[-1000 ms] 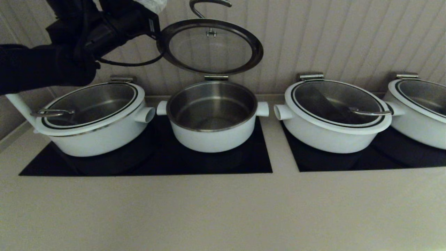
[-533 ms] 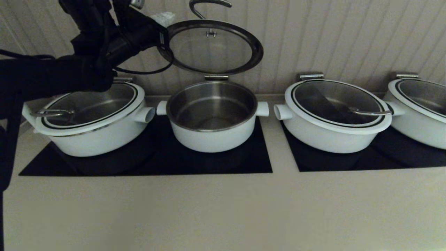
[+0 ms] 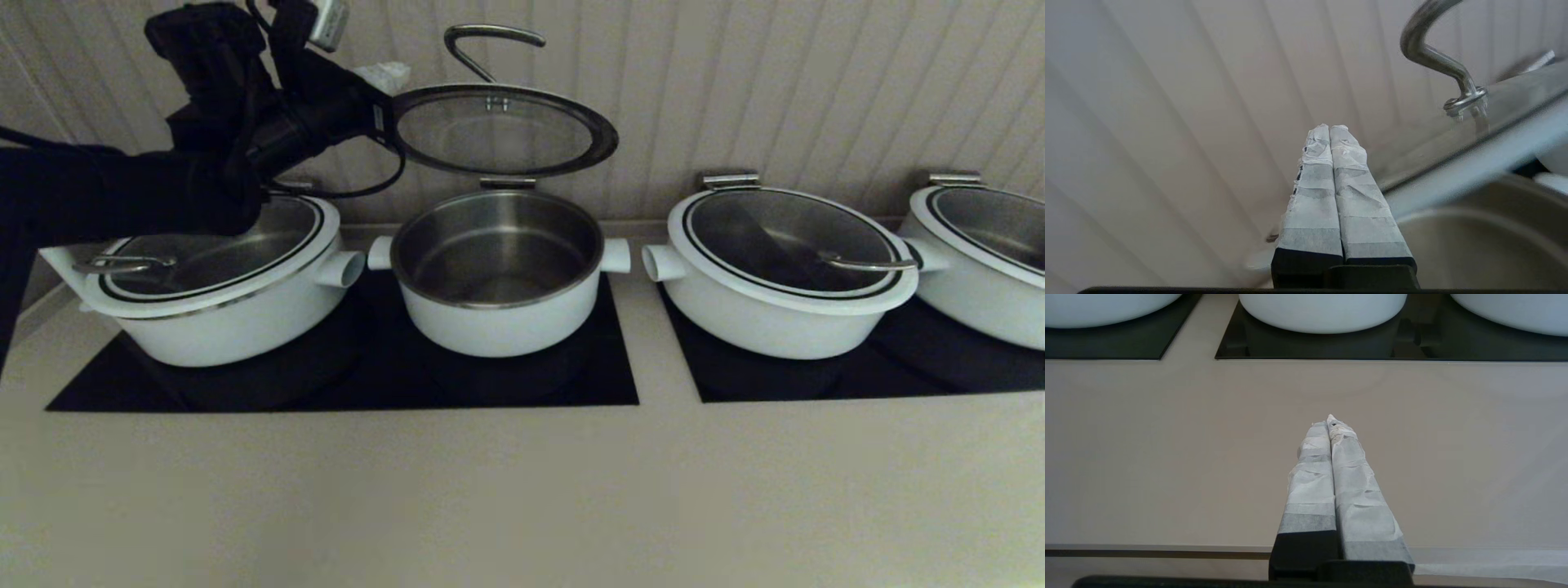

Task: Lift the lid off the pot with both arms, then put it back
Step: Close the pot lid

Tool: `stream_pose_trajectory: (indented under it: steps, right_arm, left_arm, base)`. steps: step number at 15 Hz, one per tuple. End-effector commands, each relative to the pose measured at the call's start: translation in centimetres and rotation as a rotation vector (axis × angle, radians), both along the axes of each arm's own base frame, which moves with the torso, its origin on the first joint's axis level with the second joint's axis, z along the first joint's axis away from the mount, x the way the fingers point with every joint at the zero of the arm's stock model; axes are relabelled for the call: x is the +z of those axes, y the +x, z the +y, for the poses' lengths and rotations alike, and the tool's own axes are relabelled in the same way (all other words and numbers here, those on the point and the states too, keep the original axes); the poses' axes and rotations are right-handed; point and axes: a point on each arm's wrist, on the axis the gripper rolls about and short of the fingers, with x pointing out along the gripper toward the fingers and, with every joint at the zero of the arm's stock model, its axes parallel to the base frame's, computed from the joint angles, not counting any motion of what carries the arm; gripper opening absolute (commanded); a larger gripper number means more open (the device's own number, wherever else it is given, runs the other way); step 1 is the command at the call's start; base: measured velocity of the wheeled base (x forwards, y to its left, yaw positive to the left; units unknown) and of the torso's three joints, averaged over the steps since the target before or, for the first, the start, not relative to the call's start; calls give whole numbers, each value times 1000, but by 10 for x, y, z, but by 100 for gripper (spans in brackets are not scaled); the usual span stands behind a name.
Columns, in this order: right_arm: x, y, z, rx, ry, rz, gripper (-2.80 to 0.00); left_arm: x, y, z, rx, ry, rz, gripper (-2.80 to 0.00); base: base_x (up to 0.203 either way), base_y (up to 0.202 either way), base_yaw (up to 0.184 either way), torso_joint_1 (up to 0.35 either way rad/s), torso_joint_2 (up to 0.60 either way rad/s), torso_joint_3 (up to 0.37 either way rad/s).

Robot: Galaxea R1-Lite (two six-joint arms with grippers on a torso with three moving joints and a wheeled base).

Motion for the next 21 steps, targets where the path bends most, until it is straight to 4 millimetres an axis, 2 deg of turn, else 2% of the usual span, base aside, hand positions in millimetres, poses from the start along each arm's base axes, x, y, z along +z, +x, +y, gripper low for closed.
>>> stream_pose_trajectory:
  steps: [1, 10, 16, 21]
  right_arm:
    - [0, 0, 0, 1, -1, 1, -280]
    - [0, 0, 0, 0, 0, 1, -280]
    - [0, 0, 0, 2, 0, 1, -280]
    - [0, 0, 0, 2, 0, 1, -280]
  left_arm:
    - [-2, -6, 0, -4, 5, 13, -280]
    - [-23, -30, 3, -7, 31, 114, -280]
    - [-40, -42, 3, -14, 31, 110, -280]
    - [-44, -43, -1, -23, 29, 103, -280]
  base:
    - [0, 0, 0, 0, 0, 0]
    - [0, 0, 0, 0, 0, 0]
    - [0, 0, 0, 0, 0, 0]
    - [0, 0, 0, 0, 0, 0]
